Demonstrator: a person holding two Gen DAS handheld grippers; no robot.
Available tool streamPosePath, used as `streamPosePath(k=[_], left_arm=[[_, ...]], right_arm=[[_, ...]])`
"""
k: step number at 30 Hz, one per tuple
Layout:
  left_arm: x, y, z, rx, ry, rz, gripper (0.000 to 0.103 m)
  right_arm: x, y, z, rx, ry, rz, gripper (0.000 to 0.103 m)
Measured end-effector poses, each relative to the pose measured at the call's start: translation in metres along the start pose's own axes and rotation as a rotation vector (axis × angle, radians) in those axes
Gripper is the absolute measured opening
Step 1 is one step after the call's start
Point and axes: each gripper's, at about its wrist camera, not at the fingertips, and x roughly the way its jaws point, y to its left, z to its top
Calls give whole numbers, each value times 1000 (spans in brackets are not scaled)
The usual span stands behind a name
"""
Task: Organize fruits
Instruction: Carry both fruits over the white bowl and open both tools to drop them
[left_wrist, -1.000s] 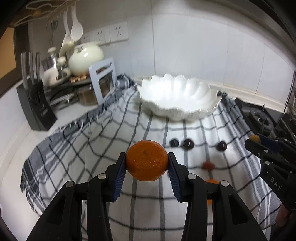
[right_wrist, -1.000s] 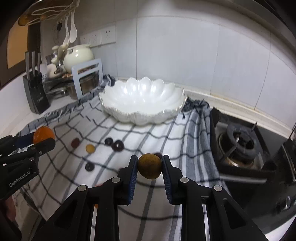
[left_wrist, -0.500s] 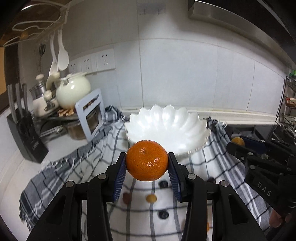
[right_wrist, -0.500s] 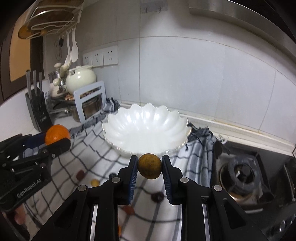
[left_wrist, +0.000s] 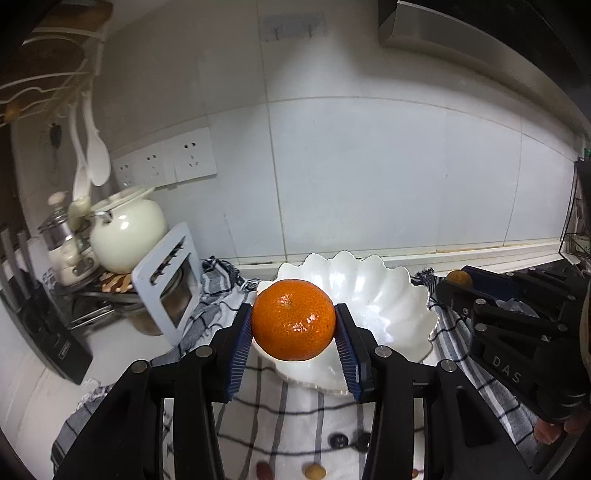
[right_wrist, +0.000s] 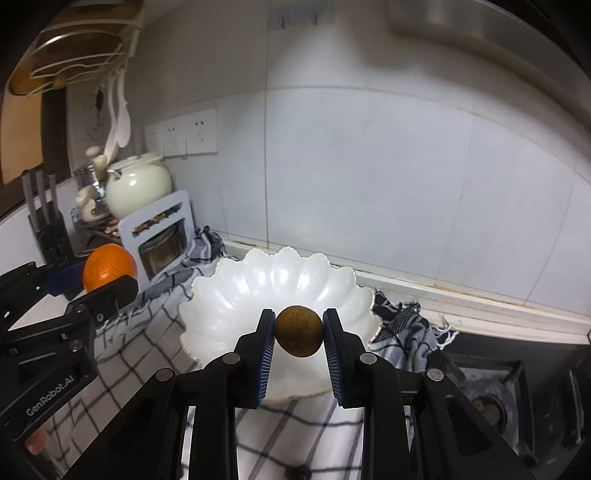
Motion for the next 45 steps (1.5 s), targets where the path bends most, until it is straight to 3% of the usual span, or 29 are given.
streamPosePath(k=[14, 30, 35, 38, 45], left_arm=[[96, 3, 31, 9, 194, -41, 43], [182, -6, 19, 8, 416, -59, 44], [190, -6, 15, 13, 445, -56, 46], [185, -7, 16, 25, 421, -34, 58], [158, 1, 24, 14, 381, -27, 63]], right_arm=[[92, -26, 30, 57, 203, 47, 28], [169, -31, 30, 49, 420, 63, 28], [179, -32, 23, 64, 457, 74, 31], [179, -33, 21, 57, 457, 72, 43], [155, -37, 20, 87, 422, 56, 43]])
